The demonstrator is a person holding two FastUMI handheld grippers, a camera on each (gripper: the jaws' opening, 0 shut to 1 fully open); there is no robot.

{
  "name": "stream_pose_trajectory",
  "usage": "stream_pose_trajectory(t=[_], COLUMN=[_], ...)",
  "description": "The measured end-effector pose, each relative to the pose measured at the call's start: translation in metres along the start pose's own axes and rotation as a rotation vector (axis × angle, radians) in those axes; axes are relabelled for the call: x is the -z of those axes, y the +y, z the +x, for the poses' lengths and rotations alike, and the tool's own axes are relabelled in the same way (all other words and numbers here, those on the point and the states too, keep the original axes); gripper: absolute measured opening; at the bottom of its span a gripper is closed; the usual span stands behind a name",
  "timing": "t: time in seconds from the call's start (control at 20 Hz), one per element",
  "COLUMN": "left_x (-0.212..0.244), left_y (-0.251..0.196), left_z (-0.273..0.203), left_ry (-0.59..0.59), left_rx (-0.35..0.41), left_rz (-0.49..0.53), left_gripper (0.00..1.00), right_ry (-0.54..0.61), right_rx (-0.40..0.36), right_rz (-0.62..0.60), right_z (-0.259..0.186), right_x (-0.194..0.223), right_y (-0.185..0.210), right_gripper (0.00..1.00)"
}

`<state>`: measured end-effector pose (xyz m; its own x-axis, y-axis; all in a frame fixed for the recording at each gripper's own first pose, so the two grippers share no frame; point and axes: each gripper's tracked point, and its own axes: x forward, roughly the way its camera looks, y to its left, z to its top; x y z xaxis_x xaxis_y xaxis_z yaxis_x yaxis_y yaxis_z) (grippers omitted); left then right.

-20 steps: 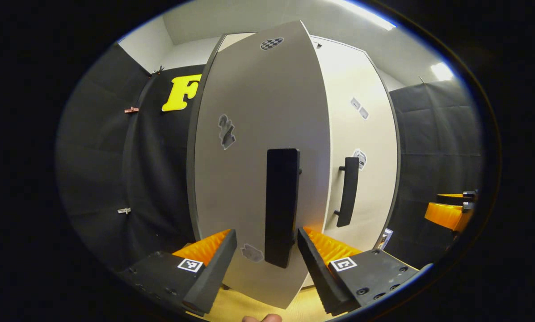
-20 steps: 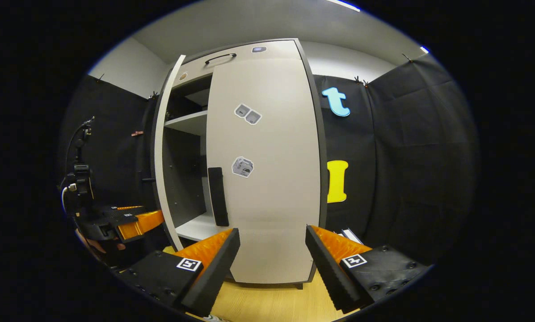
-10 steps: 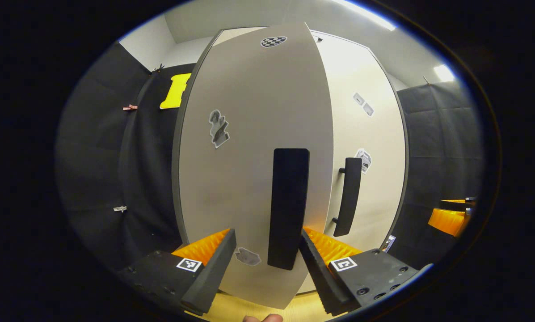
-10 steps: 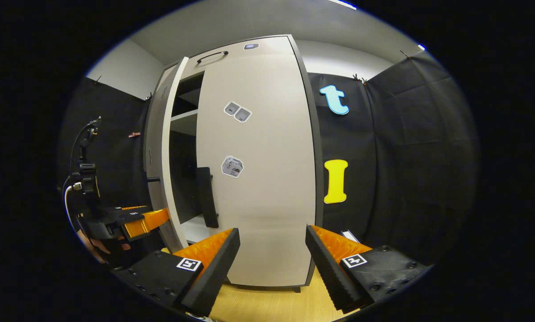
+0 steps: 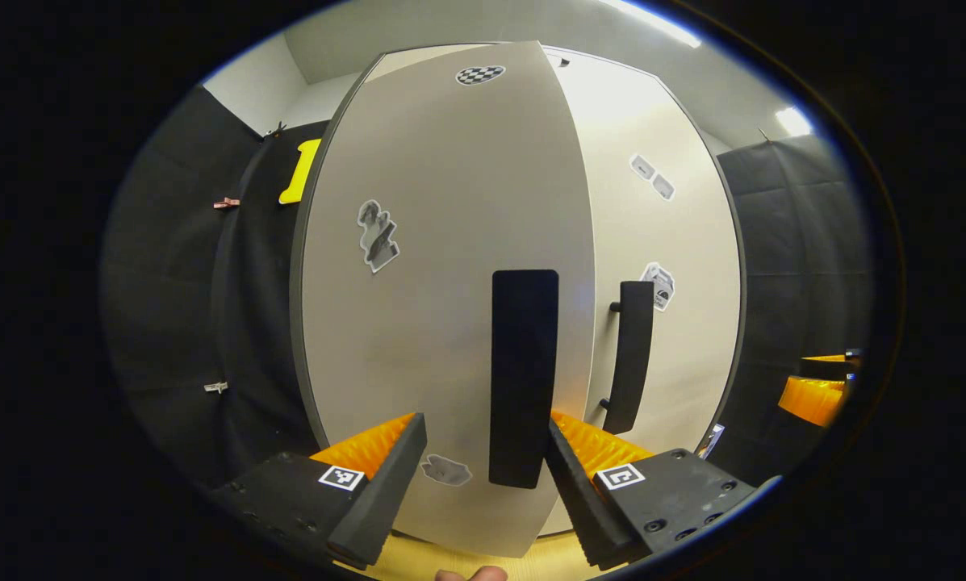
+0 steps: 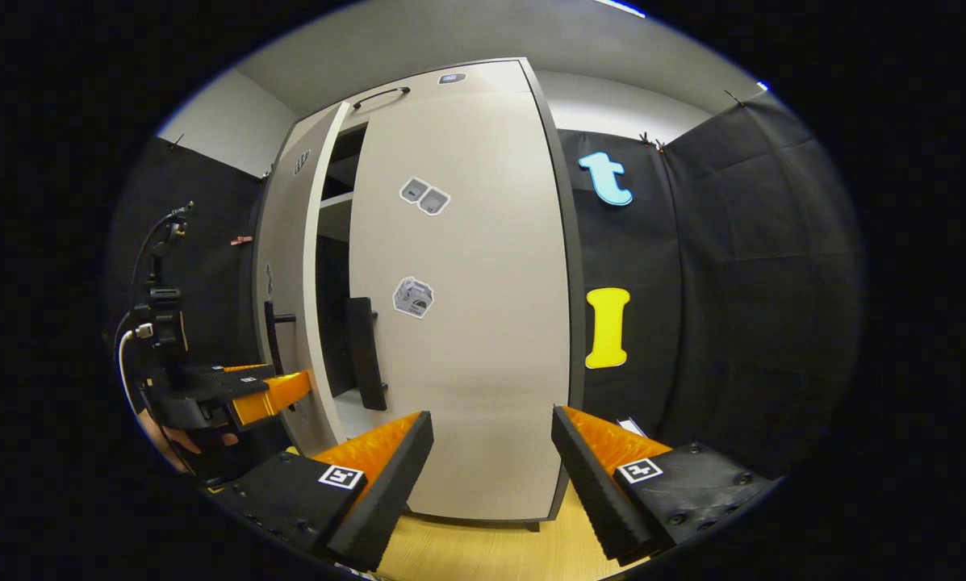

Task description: Grasp the bottle in the cabinet with the left hand and place it on the coaster, then close the right door with the right hand and the left door with the left hand.

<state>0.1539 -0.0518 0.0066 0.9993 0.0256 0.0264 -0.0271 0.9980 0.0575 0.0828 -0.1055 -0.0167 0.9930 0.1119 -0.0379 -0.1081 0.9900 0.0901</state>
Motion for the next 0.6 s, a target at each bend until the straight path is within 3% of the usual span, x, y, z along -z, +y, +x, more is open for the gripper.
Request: stream_pose_trajectory(t=[0.6], left_x=[0.001], left_y=[0.003], left_z=[-0.045], left_ry=[0.016], left_rx=[0.015], left_rz=[-0.022], left_gripper=[0.9], right_ry=[-0.006], right_rx=[0.012], right_rz=[0.014], right_z=[-0.015], right_x=[-0.006], right_y=[0.014], right_gripper=[0.98])
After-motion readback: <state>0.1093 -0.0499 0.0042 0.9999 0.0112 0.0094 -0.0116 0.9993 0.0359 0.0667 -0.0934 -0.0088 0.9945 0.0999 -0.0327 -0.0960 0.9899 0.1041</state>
